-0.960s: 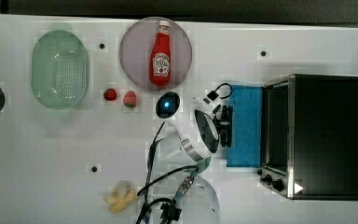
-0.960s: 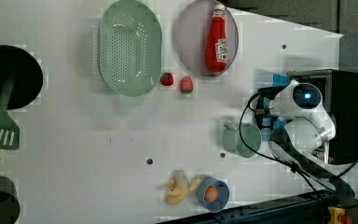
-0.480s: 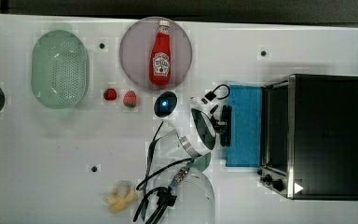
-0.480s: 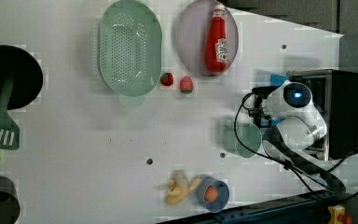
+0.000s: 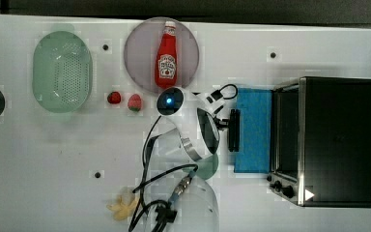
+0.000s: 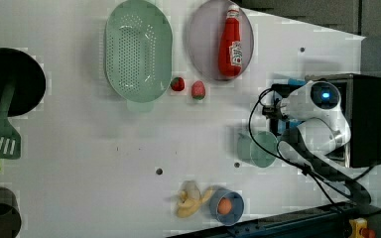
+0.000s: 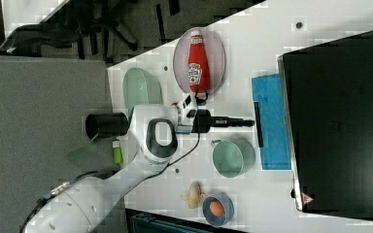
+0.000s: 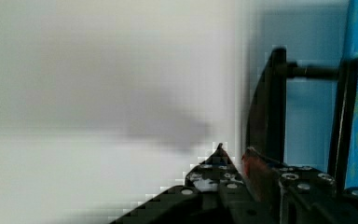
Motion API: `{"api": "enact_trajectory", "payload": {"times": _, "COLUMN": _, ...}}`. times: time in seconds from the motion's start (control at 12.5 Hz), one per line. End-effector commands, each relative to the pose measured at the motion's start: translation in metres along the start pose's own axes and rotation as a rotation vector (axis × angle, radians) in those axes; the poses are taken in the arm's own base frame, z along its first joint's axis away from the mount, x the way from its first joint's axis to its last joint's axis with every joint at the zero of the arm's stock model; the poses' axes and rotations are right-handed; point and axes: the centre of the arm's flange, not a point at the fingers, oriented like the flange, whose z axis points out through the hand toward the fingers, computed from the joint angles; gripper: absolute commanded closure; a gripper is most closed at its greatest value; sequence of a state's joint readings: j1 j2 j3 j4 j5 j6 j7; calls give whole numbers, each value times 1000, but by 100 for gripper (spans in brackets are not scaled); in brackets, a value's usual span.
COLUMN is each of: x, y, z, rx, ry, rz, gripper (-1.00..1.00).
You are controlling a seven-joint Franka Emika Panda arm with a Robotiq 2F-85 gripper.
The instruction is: Flap open oven.
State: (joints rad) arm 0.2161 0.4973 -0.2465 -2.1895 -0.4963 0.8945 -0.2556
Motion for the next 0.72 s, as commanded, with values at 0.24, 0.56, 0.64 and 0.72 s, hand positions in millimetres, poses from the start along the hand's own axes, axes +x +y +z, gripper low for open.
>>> {"api": "enact_trajectory", "payload": {"times": 0.24, "x": 26, "y": 46, "z": -138, "rx": 253, "ry": 107, "rz": 338, "gripper": 65}}
{"api": "enact_trajectory", "payload": {"times": 0.56, "x": 14, "y": 99, "z": -250, "rx": 454, "ry": -40, "rz": 550, "gripper": 65}}
{"api": "enact_trajectory", "payload": {"times": 0.64, "x": 10, "y": 113, "z": -279, "rx": 472, "ry": -71, "rz": 585, "gripper": 65}}
{"api": "enact_trajectory", "payload": {"times": 0.72, "x": 6, "y": 126, "z": -305, "rx": 472, "ry": -91, "rz": 624, "gripper": 65}}
